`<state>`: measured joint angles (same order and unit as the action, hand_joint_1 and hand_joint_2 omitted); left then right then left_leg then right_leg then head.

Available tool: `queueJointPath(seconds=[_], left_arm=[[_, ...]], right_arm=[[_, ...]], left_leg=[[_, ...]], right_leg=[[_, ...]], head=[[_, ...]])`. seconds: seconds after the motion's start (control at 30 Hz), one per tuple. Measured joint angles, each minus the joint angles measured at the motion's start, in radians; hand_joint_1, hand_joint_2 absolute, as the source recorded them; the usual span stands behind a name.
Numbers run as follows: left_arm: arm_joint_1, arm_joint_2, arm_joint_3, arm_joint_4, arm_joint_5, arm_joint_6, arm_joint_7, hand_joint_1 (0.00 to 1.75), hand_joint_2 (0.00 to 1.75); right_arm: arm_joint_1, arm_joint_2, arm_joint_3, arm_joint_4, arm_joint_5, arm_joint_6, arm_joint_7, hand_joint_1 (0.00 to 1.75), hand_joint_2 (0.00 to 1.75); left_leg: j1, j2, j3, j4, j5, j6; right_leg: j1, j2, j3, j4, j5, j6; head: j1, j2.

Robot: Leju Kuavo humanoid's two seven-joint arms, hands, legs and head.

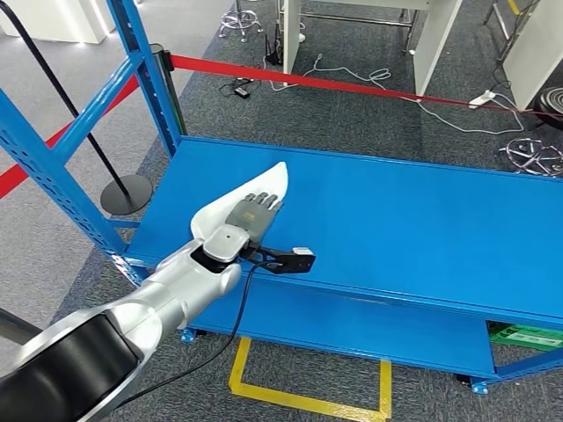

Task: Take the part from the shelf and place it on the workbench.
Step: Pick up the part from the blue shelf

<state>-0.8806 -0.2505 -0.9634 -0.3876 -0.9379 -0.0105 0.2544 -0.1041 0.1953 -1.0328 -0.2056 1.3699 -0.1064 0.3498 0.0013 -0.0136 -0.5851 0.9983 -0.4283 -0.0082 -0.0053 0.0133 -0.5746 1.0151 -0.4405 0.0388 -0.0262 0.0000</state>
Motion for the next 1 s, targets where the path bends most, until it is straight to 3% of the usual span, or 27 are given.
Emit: queueJointPath(seconds=[0.57, 0.93, 0.97, 1.0], left_arm=[[0.007, 0.038, 0.071, 0.0, -0.028, 0.027, 0.02, 0.0, 1.75], [-0.015, 0.097, 0.118, 0.0, -0.032, 0.029, 0.032, 0.0, 1.75], [-0.017, 0.1, 0.12, 0.0, -0.032, 0.029, 0.032, 0.01, 1.75], [-0.017, 0.104, 0.122, 0.0, -0.033, 0.028, 0.032, 0.24, 1.75]], right_arm=[[0.0, 0.0, -0.006, 0.0, 0.004, 0.001, 0.0, 0.0, 1.75], [0.001, -0.003, -0.015, 0.0, 0.005, -0.002, 0.003, 0.0, 1.75], [0.001, -0.003, -0.016, 0.0, 0.005, -0.002, 0.003, 0.0, 1.75], [0.001, -0.003, -0.017, 0.0, 0.005, -0.002, 0.003, 0.0, 1.75]], left_leg=[[0.0, 0.0, 0.0, 0.0, 0.0, 0.0], [0.0, 0.0, 0.0, 0.0, 0.0, 0.0], [0.0, 0.0, 0.0, 0.0, 0.0, 0.0], [0.0, 0.0, 0.0, 0.0, 0.0, 0.0]], right_leg=[[0.0, 0.0, 0.0, 0.0, 0.0, 0.0], [0.0, 0.0, 0.0, 0.0, 0.0, 0.0], [0.0, 0.0, 0.0, 0.0, 0.0, 0.0], [0.0, 0.0, 0.0, 0.0, 0.0, 0.0]], head=[[0.0, 0.0], [0.0, 0.0], [0.0, 0.0], [0.0, 0.0]])
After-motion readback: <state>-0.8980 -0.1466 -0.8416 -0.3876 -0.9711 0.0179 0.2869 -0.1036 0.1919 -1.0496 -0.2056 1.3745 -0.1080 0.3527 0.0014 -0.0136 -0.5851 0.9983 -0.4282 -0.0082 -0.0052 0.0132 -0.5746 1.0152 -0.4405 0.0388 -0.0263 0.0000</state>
